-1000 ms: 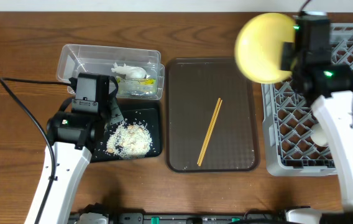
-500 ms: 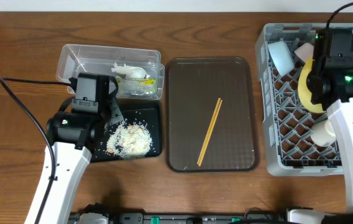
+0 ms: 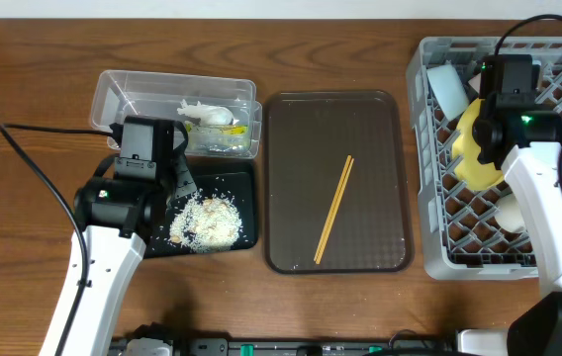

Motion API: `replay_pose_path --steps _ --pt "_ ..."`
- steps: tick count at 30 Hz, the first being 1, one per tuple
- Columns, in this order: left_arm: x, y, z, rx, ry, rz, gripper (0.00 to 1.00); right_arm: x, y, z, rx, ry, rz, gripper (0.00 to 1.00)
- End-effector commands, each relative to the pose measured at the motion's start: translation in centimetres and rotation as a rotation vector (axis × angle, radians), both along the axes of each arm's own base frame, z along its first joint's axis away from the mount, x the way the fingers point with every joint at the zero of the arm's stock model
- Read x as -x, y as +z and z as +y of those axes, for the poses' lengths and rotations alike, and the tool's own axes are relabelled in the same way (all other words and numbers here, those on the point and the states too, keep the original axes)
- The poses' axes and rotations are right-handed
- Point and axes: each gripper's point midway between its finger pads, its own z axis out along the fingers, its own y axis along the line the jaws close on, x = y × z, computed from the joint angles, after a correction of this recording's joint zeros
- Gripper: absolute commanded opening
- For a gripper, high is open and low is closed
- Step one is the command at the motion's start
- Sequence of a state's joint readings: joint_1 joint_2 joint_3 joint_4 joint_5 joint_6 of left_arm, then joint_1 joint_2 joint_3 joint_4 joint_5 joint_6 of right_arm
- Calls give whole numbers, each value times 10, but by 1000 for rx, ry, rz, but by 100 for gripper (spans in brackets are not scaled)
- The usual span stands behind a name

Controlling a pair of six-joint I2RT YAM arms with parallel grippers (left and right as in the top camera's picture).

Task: Sort waste into correct bins and load items into the dishwasher rack
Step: 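Stand the yellow plate upright in the rack slots and release, then lower the right gripper onto the chopsticks and grasp one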

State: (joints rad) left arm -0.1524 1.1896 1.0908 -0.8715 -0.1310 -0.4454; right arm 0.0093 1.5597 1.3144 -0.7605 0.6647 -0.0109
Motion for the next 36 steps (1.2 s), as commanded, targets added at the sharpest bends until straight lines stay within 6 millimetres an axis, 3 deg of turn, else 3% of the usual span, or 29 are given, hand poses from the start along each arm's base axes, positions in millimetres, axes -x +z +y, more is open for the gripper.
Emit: replay_pose_path --steps 1,5,7,10,13,16,23,29,36 --pt "0 0 3 -8 13 4 57 -9 2 24 -123 56 -62 48" --pt "0 0 3 -8 13 4 57 -8 34 34 -163 63 -174 62" --pt "0 0 3 -8 13 4 57 -6 50 53 -232 122 -229 66" --pt "0 0 3 -8 13 3 57 1 63 103 -444 259 -276 66" --pt "0 0 3 -8 13 3 57 16 58 160 -684 392 -216 65" --pt "0 0 3 -8 13 3 57 35 35 200 -800 441 -86 65" --pt "0 0 3 -8 13 4 57 68 -56 252 -826 396 202 65" --pt "0 0 3 -8 13 4 57 83 -130 270 -795 285 320 62" --pt "0 0 3 -8 13 4 57 83 -173 278 -706 254 352 62"
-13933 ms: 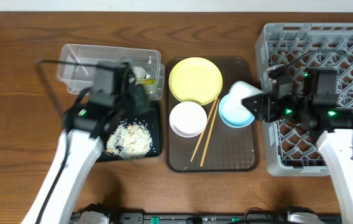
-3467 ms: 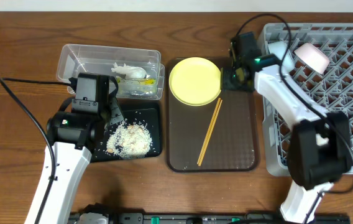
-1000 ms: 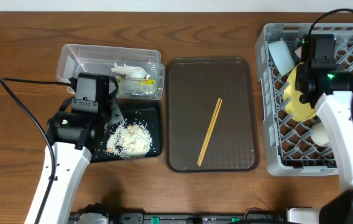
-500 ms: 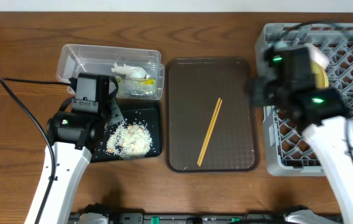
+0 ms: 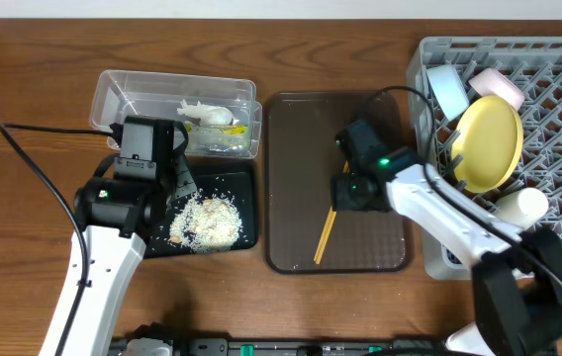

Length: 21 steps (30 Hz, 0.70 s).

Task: Sort waste into correct bins and load items into the dishwasher rack
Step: 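Lower the right gripper onto the chopsticks and grasp one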

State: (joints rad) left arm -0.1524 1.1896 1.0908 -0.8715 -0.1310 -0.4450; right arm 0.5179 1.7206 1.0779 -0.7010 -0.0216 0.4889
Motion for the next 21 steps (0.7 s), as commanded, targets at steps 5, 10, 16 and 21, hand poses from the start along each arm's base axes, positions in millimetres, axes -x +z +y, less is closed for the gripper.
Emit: replay_pose_path --steps 5,10,16,21 --pt "0 0 3 -8 14 4 57 5 -26 1 79 -66 26 61" --pt "0 0 3 -8 14 4 57 6 -29 1 87 -65 33 61" --pt "0 0 3 -8 14 4 57 7 -29 -5 116 -76 32 61" --pt "0 0 3 -8 14 4 57 10 -32 -6 121 -74 40 62"
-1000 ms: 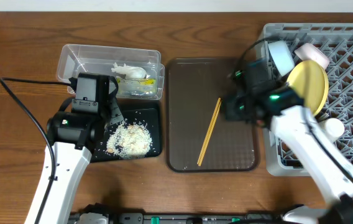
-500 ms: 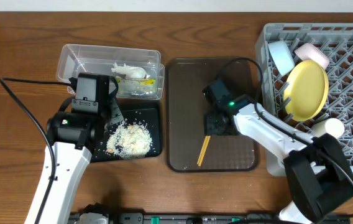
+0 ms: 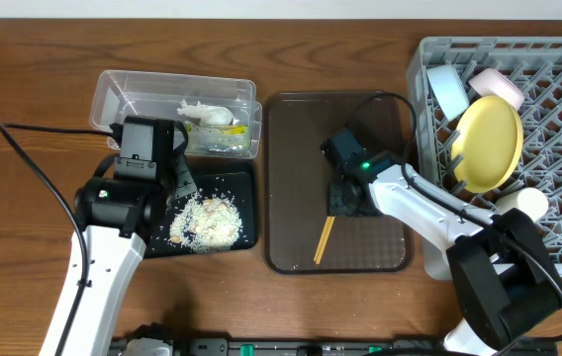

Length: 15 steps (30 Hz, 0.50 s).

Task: Sort waste into correct bins and load items into the dishwasher rack
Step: 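Lower the right gripper onto the chopsticks and grasp one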

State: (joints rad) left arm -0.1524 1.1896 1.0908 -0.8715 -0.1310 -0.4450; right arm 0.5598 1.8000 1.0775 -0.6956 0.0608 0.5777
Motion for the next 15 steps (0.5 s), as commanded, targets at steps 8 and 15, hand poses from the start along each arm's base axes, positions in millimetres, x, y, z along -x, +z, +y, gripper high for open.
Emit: replay_pose_path --steps 8,15 --pt "0 0 3 -8 14 4 57 8 -13 -5 28 -13 12 62" --pt "0 0 3 -8 14 4 57 9 -14 -6 30 -13 14 62"
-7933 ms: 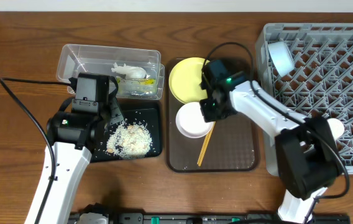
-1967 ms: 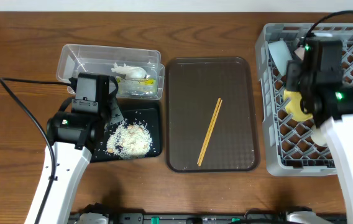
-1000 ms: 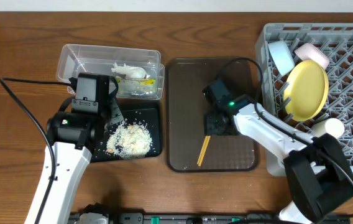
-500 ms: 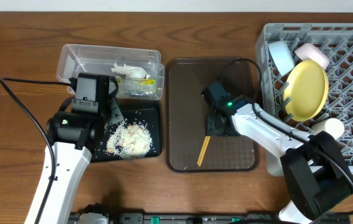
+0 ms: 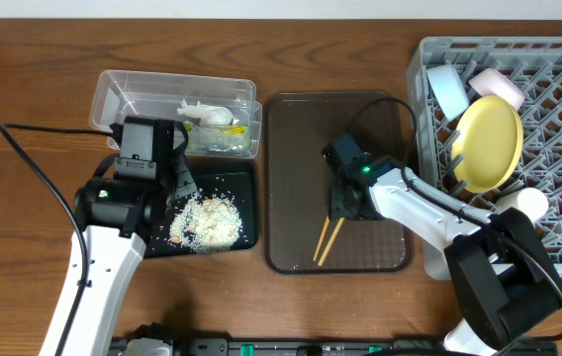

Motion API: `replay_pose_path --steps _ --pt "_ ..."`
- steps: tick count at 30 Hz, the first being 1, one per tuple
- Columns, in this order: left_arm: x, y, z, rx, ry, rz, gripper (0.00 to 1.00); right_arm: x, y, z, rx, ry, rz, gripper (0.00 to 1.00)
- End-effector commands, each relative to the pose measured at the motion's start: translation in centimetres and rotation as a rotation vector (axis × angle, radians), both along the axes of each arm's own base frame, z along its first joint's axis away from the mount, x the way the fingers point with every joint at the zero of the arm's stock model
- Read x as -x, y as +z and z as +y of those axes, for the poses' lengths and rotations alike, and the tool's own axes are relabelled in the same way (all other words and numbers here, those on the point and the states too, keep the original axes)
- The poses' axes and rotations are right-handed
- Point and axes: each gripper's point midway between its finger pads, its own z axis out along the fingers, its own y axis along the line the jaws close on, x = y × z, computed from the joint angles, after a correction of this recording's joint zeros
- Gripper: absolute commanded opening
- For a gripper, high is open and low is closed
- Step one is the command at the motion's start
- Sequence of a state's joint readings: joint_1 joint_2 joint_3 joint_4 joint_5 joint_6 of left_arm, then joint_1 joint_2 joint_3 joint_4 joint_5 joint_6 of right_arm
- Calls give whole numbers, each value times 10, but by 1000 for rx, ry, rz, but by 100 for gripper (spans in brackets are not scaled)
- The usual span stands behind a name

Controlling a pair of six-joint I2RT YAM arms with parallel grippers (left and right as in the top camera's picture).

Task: Sort waste into correct bins and load items into the dishwasher rack
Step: 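Lower the right gripper onto the chopsticks and grasp one, then carry the chopstick to the rack and drop it in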

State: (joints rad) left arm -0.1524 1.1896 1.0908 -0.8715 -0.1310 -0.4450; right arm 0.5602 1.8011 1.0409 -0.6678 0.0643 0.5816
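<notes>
A pair of wooden chopsticks [image 5: 324, 242] lies on the brown tray [image 5: 380, 129], its lower ends splayed apart. My right gripper [image 5: 343, 205] is down on the upper part of the chopsticks, and the wrist hides its fingers. The grey dishwasher rack [image 5: 558, 198] at the right holds a yellow plate [image 5: 489, 143], a white cup [image 5: 446, 89], a pink item [image 5: 497, 84] and another white piece [image 5: 520, 206]. My left gripper [image 5: 182, 180] hangs over the black bin [image 5: 251, 198], which holds rice [image 5: 207, 220]. A clear bin [image 5: 142, 94] behind it holds white scraps [image 5: 207, 116].
The two bins stand close together left of the brown tray. The rack's left wall rises just right of the tray. A black cable loops from the left arm over the wooden table [image 5: 24, 79].
My right gripper has shifted slightly down and right along the chopsticks. Their lower ends, which lay together as one line, now point apart. The left arm has not moved.
My right gripper was over the rack by the yellow plate, with the chopsticks lying free on the tray. Then it was over the tray at the chopsticks' upper end, then lower on them, and now the sticks have splayed. The left arm stayed over the black bin throughout.
</notes>
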Motion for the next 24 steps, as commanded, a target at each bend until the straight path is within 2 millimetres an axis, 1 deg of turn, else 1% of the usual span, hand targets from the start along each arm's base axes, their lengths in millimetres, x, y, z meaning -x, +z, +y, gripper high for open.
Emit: replay_pose_path --steps 1,2,6,8,13,16,18,20,22,24 --pt "0 0 3 -8 14 4 57 4 -6 -2 24 -9 11 58" --pt "0 0 3 -8 14 4 57 5 -6 -2 24 -9 12 53" --pt "0 0 3 -8 14 4 57 6 -6 -2 21 -9 20 28" --pt "0 0 3 -8 14 4 57 7 -6 -2 21 -17 22 18" --pt "0 0 3 -8 14 4 57 6 -6 -5 21 -44 25 1" --pt "0 0 3 -8 14 4 57 0 0 -11 12 -67 10 1" --pt "0 0 3 -8 14 4 57 -9 10 -17 -2 -62 -15 1" --pt "0 0 3 -8 14 4 57 -19 27 -24 -21 -35 -46 1" --pt "0 0 3 -8 14 4 57 -29 50 -33 -42 2 -81 1" --pt "0 0 3 -8 13 4 57 -36 76 -46 -46 26 -119 1"
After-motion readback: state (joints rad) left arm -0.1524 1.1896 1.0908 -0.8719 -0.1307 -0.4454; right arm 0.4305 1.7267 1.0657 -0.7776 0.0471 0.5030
